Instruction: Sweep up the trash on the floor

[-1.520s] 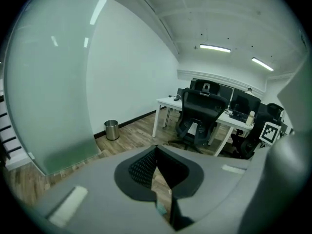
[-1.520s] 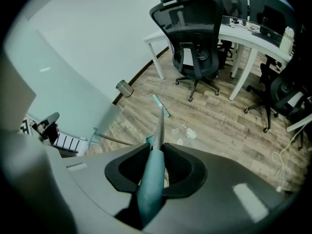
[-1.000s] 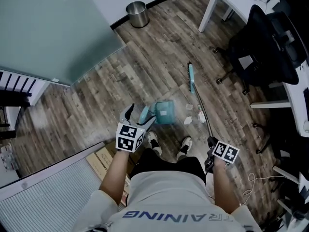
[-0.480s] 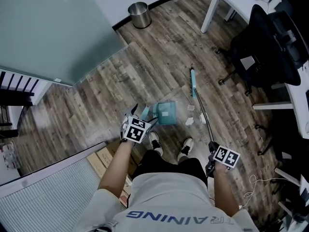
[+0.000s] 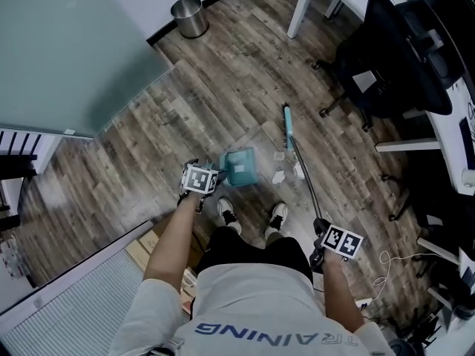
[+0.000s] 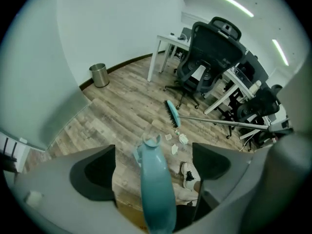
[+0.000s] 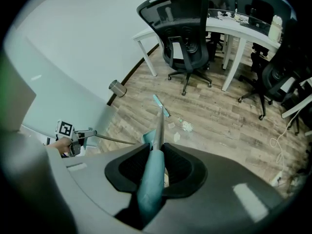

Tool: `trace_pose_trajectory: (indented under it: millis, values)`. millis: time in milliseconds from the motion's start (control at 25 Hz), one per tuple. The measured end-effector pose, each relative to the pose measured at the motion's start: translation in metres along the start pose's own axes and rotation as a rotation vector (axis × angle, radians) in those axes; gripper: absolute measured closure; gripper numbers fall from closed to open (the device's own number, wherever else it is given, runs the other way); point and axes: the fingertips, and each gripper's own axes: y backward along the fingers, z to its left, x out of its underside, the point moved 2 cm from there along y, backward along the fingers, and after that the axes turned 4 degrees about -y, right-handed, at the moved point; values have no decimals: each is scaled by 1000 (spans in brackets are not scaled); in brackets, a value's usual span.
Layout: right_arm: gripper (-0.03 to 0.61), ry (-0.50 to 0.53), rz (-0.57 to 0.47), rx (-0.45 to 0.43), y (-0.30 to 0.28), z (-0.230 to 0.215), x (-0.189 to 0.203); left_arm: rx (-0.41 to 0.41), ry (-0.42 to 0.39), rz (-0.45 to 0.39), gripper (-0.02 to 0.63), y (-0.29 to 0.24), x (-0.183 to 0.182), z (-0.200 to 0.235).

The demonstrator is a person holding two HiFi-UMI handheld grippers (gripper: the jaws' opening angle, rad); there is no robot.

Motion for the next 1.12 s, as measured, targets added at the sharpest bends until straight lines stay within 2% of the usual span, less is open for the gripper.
trace_pose_trajectory:
  millis: [40,160,400,440,520,560,640,800,960,1120]
  values:
    - [469,-7,3,6,1,-2,2,2,15,16,138,-6,2,2]
    - [469,-27,5,24,2,-8,8,-3,-9,82,140,-25,11,9]
    - [469,-45,14,45,4,-18,10,-2,18,146,150,-35,11,6]
    - [469,-46,16,46,5,-18,10,-9,5,163,190,-37,14,6]
    - [469,-51,17,43,5,-18,9,6,3,211,376,-37,21,1]
    - [469,-53,17,41,5,-18,8,25,6,234,410,-36,24,-4]
    - [469,-52,14,37,5,-18,5,29,-27,244,431,-40,25,-7]
    - [469,-49,13,46,5,-21,2,-81,-148,249,504,-35,17,6]
    - [469,-49,11,79,5,-34,-1,-97,-160,266,520,-33,18,8]
    - [469,-42,6,154,2,-61,-11,-101,-158,276,522,-35,13,8]
